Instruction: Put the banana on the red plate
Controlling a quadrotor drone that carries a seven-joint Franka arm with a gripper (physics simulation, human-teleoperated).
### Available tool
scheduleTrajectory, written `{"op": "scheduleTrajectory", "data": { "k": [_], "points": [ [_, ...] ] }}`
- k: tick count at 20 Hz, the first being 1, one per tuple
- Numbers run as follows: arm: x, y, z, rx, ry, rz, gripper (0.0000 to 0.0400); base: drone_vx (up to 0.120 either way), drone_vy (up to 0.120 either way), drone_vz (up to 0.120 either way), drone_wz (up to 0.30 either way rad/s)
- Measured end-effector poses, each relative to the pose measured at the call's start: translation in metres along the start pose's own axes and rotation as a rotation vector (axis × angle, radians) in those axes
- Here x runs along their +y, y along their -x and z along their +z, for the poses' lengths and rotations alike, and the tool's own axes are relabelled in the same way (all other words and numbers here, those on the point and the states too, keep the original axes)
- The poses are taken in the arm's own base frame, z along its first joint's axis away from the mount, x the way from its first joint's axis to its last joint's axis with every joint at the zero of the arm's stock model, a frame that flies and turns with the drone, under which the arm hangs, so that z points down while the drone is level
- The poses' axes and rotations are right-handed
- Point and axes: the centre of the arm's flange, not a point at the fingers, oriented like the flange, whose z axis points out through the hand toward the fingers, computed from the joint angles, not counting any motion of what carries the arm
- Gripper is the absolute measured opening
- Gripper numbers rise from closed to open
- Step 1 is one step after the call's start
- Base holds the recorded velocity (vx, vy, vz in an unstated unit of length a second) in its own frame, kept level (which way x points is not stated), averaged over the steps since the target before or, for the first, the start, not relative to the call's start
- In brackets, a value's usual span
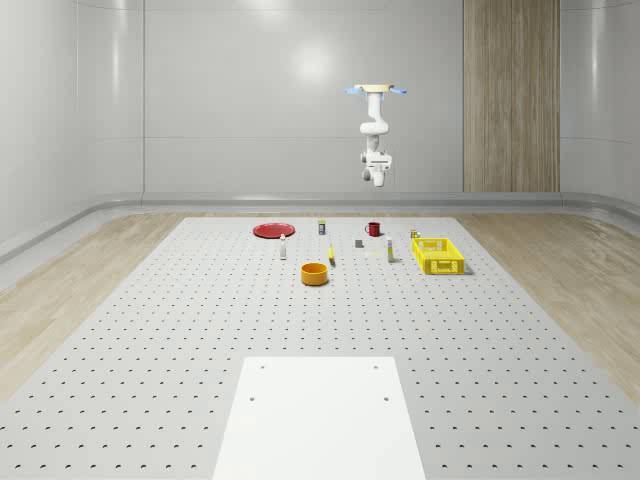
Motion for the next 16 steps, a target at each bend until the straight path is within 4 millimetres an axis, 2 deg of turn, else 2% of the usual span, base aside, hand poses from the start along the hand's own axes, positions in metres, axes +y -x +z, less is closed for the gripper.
{"op": "scheduleTrajectory", "data": {
  "k": [3,10,16],
  "points": [
    [0.002,0.002,-0.023,0.002,-0.002,0.0,0.04,0.0,-0.12,0.0,0.0],
    [0.001,0.001,-0.066,0.006,-0.006,0.0,0.04,0.12,-0.12,0.0,0.0],
    [0.0,0.0,-0.085,0.009,-0.009,0.0,0.04,0.12,-0.12,0.0,0.0]
  ]
}}
